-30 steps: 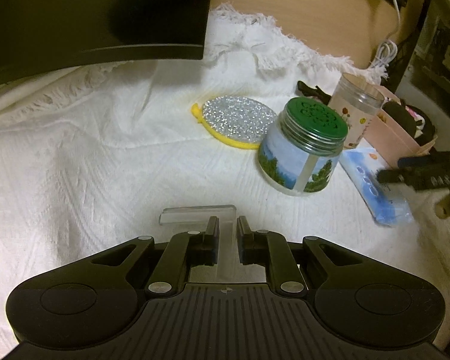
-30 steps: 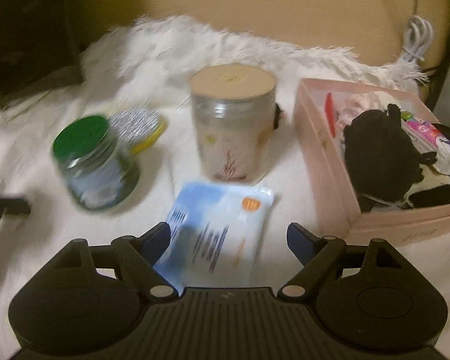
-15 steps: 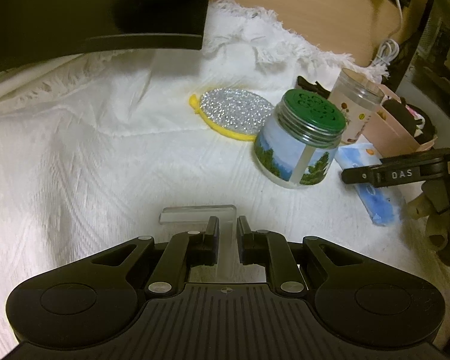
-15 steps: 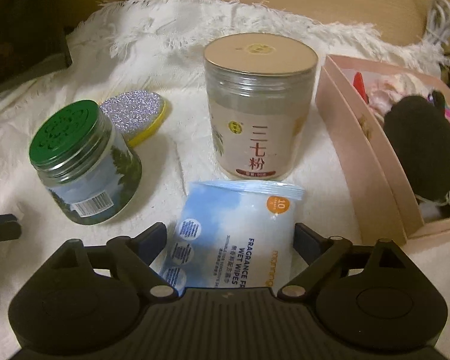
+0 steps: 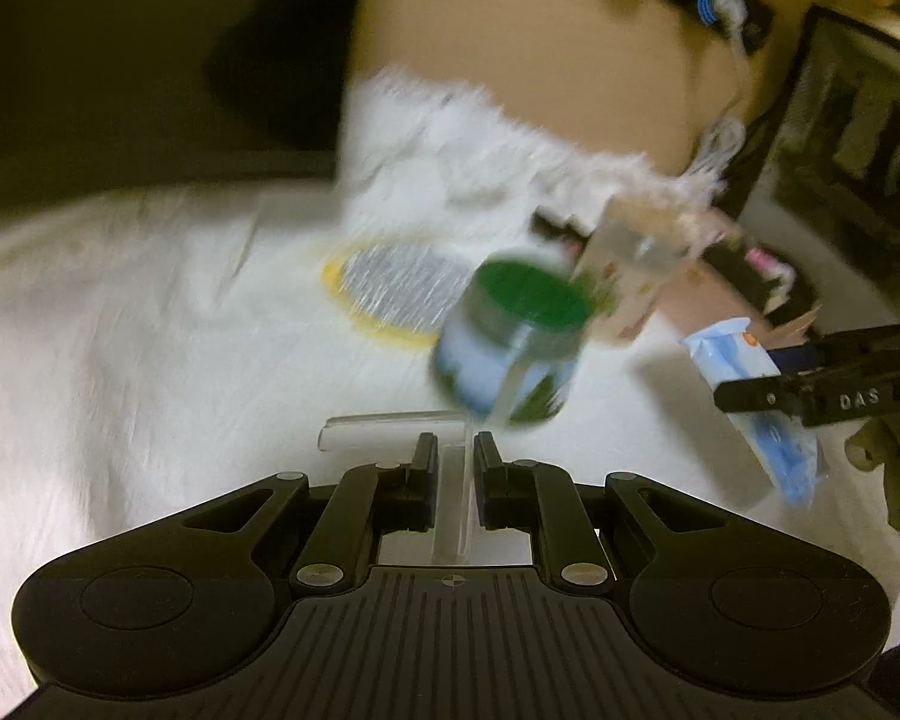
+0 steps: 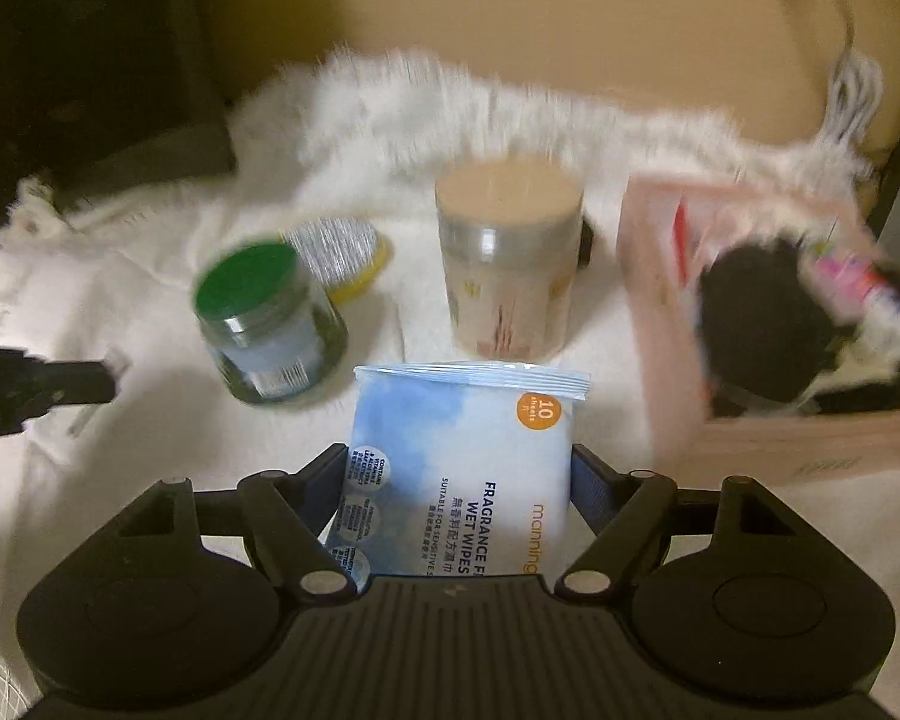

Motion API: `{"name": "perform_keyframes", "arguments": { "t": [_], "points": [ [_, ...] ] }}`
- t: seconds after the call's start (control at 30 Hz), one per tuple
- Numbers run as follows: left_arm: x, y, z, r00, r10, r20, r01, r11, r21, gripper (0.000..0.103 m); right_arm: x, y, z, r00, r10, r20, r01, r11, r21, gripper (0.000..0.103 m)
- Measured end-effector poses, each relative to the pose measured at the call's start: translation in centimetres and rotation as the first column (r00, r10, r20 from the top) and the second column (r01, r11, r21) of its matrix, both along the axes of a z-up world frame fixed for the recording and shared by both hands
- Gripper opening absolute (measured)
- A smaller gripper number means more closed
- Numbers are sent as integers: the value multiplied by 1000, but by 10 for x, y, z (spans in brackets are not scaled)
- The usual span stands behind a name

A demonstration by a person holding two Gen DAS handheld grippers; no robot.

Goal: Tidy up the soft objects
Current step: 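Carry the wipes pack into the pink box and open the right tool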

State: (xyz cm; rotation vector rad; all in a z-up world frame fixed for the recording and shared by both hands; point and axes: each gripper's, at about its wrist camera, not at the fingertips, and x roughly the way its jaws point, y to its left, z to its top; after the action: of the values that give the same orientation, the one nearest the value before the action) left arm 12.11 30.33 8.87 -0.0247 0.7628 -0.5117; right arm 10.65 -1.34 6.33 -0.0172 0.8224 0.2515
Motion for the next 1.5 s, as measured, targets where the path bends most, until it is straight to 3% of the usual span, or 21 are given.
{"name": "perform_keyframes", "arguments": {
  "t": [0.13, 0.23, 0.4, 0.5, 0.57, 0.63, 0.73, 0.87, 1.0, 1.1, 1.2, 1.3, 1.4, 1.5],
  "points": [
    [7, -36, 43, 992, -74, 101, 79, 996, -38, 15, -4, -27, 57, 993, 0, 116, -3, 1000, 23, 77],
    [16, -79, 74, 977, -133, 168, 151, 984, -99, 15, 5, -55, 104, 976, -31, 218, 34, 999, -10, 77],
    [34, -182, 97, 946, -219, 239, 267, 945, -190, 15, 34, -101, 159, 949, -65, 309, 102, 989, -105, 77],
    [56, -245, 87, 951, -228, 207, 279, 922, -270, 15, 54, -128, 177, 949, -116, 295, 145, 986, -78, 77],
    [70, -283, 67, 959, -214, 186, 261, 921, -289, 16, 66, -145, 176, 951, -150, 272, 167, 985, -41, 77],
    [82, -318, 35, 968, -210, 137, 239, 938, -250, 16, 80, -156, 164, 952, -197, 234, 205, 979, -14, 77],
    [95, -347, -15, 980, -198, 1, 197, 974, -109, 14, 104, -167, 129, 956, -252, 148, 256, 967, -4, 77],
    [79, -346, -27, 975, -197, 106, 208, 971, -113, 15, 136, -170, 72, 965, -261, 12, 261, 965, -5, 77],
    [58, -341, -23, 943, -283, 177, 288, 958, -6, 17, 162, -181, 22, 947, -262, -184, 277, 959, 63, 78],
    [51, -323, -20, 952, -256, 165, 264, 964, -28, 17, 152, -187, 18, 940, -301, -161, 320, 941, 109, 79],
    [45, -290, -11, 980, -165, 114, 180, 974, -134, 18, 140, -188, 29, 946, -302, -120, 316, 941, 123, 79],
    [35, -253, 6, 992, -104, 77, 119, 968, -222, 18, 112, -184, 48, 949, -314, -8, 313, 943, 114, 79],
    [16, -207, 24, 993, -59, 106, 84, 963, -256, 18, 84, -176, 60, 952, -295, 77, 286, 953, 103, 79],
    [6, -144, 38, 989, 63, 131, -25, 961, -274, 18, 63, -155, 59, 962, -255, 96, 251, 966, 54, 79]
  ]
}}
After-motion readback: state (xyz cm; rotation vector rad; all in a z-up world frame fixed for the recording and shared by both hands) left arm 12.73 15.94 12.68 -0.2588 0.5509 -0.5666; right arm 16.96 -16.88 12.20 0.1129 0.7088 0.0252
